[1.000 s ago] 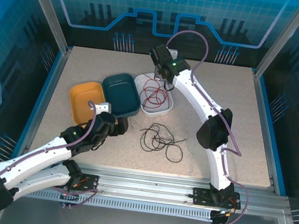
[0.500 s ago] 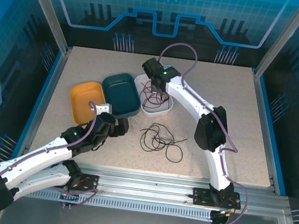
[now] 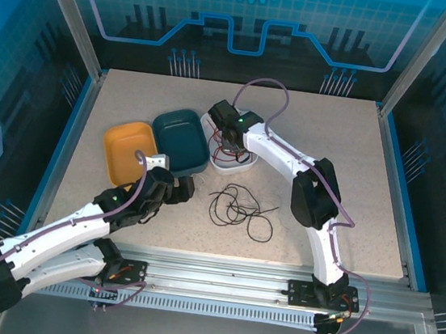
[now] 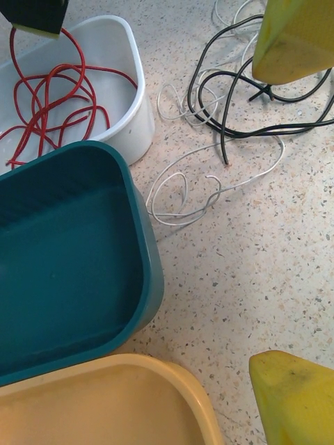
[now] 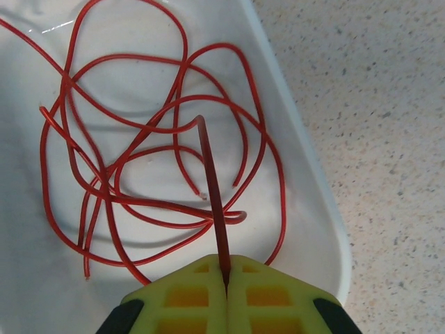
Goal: Untangle the cables
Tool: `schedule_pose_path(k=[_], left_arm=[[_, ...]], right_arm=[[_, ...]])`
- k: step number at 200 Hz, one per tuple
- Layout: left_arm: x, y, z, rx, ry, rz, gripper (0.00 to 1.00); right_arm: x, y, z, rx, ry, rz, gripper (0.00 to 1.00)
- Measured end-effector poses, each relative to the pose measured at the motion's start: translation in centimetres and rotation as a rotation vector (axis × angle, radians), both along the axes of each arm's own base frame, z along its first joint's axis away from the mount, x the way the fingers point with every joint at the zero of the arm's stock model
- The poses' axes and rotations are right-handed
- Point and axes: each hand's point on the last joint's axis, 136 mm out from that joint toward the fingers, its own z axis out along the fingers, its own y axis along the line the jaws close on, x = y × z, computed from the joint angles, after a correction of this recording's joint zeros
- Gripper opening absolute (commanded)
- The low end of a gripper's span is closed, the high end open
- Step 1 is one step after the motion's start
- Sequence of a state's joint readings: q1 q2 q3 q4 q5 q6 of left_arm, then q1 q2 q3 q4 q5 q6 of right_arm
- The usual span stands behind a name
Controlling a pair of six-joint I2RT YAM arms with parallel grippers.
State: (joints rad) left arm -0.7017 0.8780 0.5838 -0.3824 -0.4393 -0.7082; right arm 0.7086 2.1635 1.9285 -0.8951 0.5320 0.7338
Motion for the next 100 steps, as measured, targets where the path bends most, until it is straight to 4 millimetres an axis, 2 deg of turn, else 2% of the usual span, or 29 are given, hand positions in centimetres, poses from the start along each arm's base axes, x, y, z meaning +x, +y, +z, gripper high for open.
schedule_pose_path(k=[43,100], left_arm=[[-0.03,-0.21,-0.51,0.006,0.018,-0.008,0.99],[0.04,-0.27,-0.42,0.002,0.015,-0.008,0.99]], right_arm=[[-0.11,0.81,-0.25,0.045,0.014,0.008,0.05],[-0.32,0.6,-0.67,0.04,0.024,-0.002,0.16]])
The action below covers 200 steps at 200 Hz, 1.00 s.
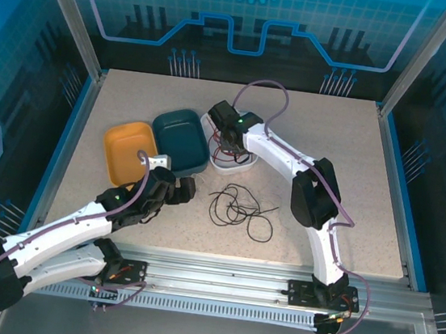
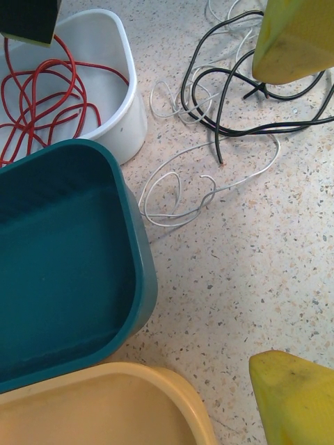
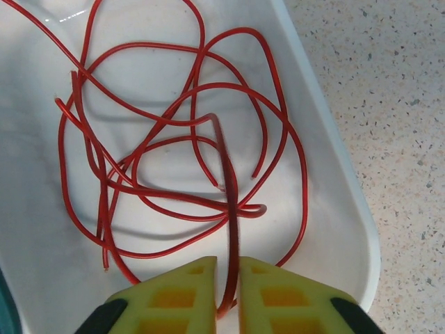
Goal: Untangle the cables
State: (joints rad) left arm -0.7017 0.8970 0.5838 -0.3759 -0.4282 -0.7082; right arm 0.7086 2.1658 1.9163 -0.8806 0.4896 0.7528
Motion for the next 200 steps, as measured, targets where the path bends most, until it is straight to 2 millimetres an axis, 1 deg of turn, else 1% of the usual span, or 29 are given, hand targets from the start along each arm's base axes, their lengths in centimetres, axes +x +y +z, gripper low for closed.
schedule_pose_path(k=[39,79,92,114,147,177,200], left_arm=[[0.0,0.0,0.0,0.0,0.0,0.0,0.99],[0.1,0.0,0.0,-0.001,-0.002,0.0,0.99],[0.1,-0.1,-0.1,-0.001,0.0,-0.002,0.99],[0.1,-0.2,-0.3,0.002,0.009,-0.005,0.99],[0.1,-0.2,-0.3,0.003,0.01,-0.005,0.99],[0.2,-0.3,-0.2,0.003,0.004,-0.009,0.99],[0.2,-0.4,-0.2,0.003,0.004,-0.017,0.99]], right_arm=[[-0.8,-0.9,-1.6,-0.039,0.035,-0.003,0.18],[-1.3,-1.5,-2.0,-0.053,0.05,-0.007,0.29],[-1.5,-1.7,-1.8,-0.053,0.049,-0.008,0.31],[-1.7,-2.0,-0.8,-0.047,0.035,-0.011,0.34],[-2.1,-2.5,1.6,-0.021,-0.003,-0.01,0.37],[-3.2,-3.2,3.8,0.013,-0.035,0.002,0.37],[-4.3,-3.8,4.9,0.043,-0.046,0.02,0.36]])
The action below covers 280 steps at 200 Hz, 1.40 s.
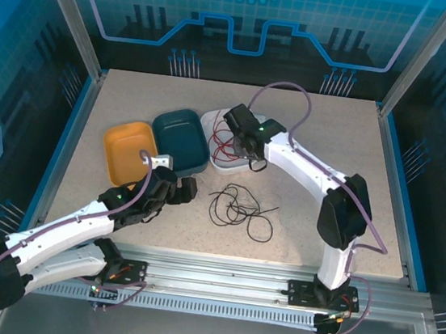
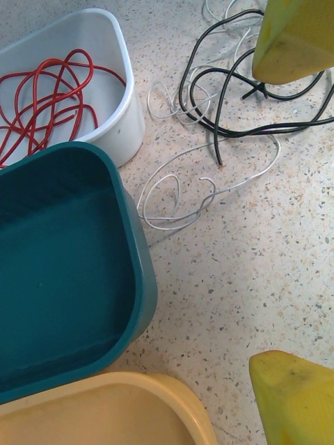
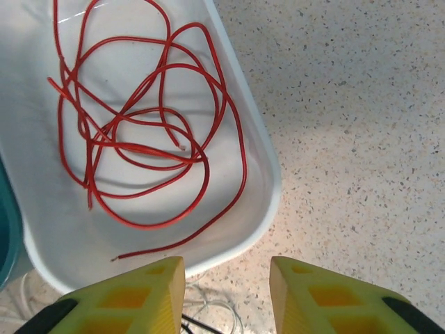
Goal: Untangle the cables
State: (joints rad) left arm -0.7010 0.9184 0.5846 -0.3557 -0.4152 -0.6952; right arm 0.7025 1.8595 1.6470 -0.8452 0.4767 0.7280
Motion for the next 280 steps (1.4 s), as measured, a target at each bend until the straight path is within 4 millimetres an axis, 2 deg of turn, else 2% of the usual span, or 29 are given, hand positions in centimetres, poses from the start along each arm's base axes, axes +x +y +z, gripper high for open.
schedule_pose_path(k=[47,78,106,117,144,177,217,250,280], left_arm=[[0.4,-1.3,0.8,-0.003,-0.028,-0.077,0.99],[1.1,-3.5,2.2,-0.017,-0.049,-0.178,0.99],[1.8,-6.2,2.9,-0.046,-0.042,-0.278,0.99],[2.1,-7.1,2.7,-0.054,-0.024,-0.305,0.99],[2.6,-8.6,1.3,-0.05,0.04,-0.338,0.99],[3.2,-9.3,-0.7,-0.023,0.13,-0.327,0.99],[3.1,-9.3,-2.9,-0.004,0.209,-0.297,0.94],[3.2,-9.2,-4.0,0.002,0.238,-0.277,0.73],[3.4,-8.6,-5.4,0.032,0.264,-0.233,0.6]], right_arm=[[-3.8,-2.3,0.4,0.042,0.001,0.041,0.48],[-6.4,-4.5,1.2,0.066,-0.02,0.035,0.6],[-8.3,-6.2,1.8,0.091,-0.038,0.018,0.8],[-8.9,-7.0,1.9,0.092,-0.039,0.009,1.0],[-10.2,-9.1,1.6,0.093,-0.036,-0.029,1.0],[-11.4,-11.5,0.7,0.096,-0.024,-0.081,1.0],[-12.2,-12.6,-0.2,0.105,-0.007,-0.107,1.0],[-12.1,-12.5,-0.1,0.115,-0.009,-0.112,1.0],[-12.0,-12.5,-0.1,0.129,-0.017,-0.12,1.0]])
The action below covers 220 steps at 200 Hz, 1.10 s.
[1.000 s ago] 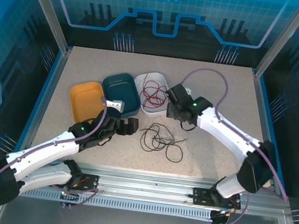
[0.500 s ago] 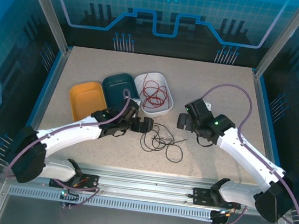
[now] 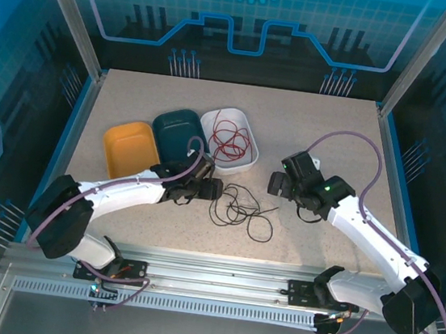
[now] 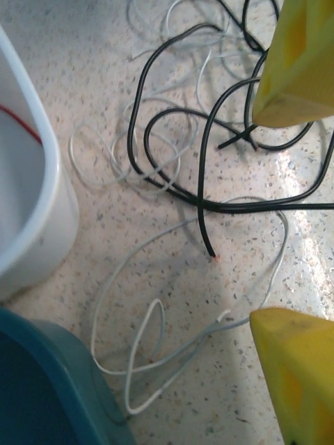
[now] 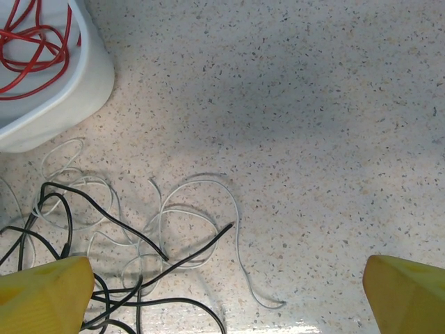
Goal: Untangle the cables
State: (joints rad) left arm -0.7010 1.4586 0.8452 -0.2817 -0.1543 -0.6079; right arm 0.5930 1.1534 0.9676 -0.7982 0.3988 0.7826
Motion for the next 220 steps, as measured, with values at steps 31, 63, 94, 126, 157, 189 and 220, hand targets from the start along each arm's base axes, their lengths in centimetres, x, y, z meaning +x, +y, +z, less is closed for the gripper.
schedule_pose_path(k=[31,63,94,126,157,189,220], left_arm=[[-0.1,1.0,-1.5,0.05,0.016,0.037,0.54],[-0.2,1.7,-3.1,0.083,0.042,0.075,0.5],[-0.4,2.2,-4.1,0.111,0.059,0.089,0.48],[-0.3,2.1,-5.2,0.119,0.076,0.098,0.45],[-0.4,2.2,-6.3,0.136,0.097,0.101,0.36],[-0.2,2.7,-6.6,0.166,0.095,0.112,0.12],[-0.3,2.5,-6.4,0.181,0.09,0.094,0.0]], right_arm=[[0.0,-0.2,-0.3,0.007,0.004,-0.01,1.0],[-0.2,-0.3,-0.7,0.013,0.015,-0.015,1.0],[0.0,-0.2,-0.6,0.021,0.012,-0.016,1.0],[0.1,-0.1,-1.0,0.026,0.024,-0.015,1.0],[0.1,0.0,-1.1,0.029,0.029,-0.013,1.0],[0.2,0.1,-1.0,0.037,0.028,-0.014,1.0],[0.3,0.1,-1.0,0.04,0.027,-0.017,1.0]])
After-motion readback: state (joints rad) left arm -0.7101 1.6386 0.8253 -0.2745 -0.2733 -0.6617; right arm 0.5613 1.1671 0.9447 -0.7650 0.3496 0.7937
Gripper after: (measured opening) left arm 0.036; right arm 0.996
